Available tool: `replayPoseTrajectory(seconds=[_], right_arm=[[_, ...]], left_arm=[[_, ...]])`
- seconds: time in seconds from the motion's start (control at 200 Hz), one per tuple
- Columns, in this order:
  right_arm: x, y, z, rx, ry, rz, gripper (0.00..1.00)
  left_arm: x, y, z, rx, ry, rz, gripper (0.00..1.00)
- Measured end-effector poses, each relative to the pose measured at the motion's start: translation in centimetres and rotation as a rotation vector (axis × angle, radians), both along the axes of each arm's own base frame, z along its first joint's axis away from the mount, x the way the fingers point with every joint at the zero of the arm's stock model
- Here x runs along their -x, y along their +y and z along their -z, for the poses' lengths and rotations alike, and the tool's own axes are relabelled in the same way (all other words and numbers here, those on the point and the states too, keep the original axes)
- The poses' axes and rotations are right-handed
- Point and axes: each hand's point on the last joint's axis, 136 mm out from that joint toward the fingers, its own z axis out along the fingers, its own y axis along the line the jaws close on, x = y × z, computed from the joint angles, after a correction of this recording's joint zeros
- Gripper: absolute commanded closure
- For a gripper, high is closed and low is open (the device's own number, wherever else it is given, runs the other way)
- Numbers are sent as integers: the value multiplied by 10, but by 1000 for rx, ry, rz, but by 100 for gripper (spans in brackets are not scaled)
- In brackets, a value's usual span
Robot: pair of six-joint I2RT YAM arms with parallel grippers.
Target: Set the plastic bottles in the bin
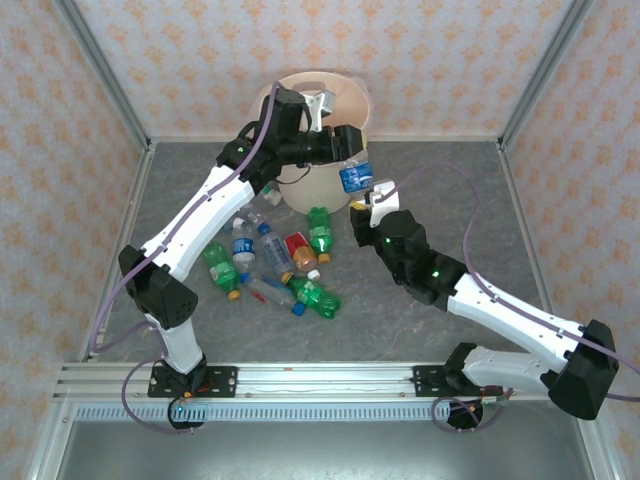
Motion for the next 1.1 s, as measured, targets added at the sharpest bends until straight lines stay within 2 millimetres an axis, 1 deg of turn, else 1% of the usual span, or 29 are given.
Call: replayPoseTrajectory(seconds=[0.015,0.09,0.165,0.185,0.205,0.22,0.245,0.255,0.29,0.31,0.435,0.631,0.766,0.886,1.101], right_arm=[[0,0,0,-5,1,1,60],[0,-1,-1,-9,0,8,38],[0,-4,-3,-8,-7,20,26],[0,-5,-4,-17,-7,25,22],[0,-7,-6,-12,-13,30,20],[0,-7,-7,-23,-12,34,16],[1,-9,-8,-19,-18,39,13],[1,-9,-9,-27,-17,42,10],[1,-12,-11,-34,-22,50,5],[2,-13,-13,-31,-29,54,0],[6,-24,-22,-59,-49,80,0],[14,-43,-34,-104,-79,128,0],[19,-52,-40,-134,-92,150,0],[21,-56,-40,-147,-86,161,0],[29,-69,-37,-172,-75,182,0]], left_arm=[[0,0,0,0,0,0,48],[-1,1,0,-2,-3,-6,48],[-2,2,-2,-4,-8,-18,48],[-4,3,-3,-5,-11,-25,48],[-4,4,-4,-5,-13,-28,48],[-4,4,-5,-5,-16,-31,48],[-5,6,-7,-5,-19,-37,48],[-6,6,-7,-5,-21,-40,48],[-7,8,-10,-4,-26,-47,48],[-8,9,-12,-3,-30,-52,48],[-19,25,-24,6,-57,-100,48],[-46,65,-41,22,-105,-217,48],[-65,92,-52,42,-138,-316,48],[-79,114,-64,56,-179,-414,48],[-91,137,-92,59,-286,-556,48]])
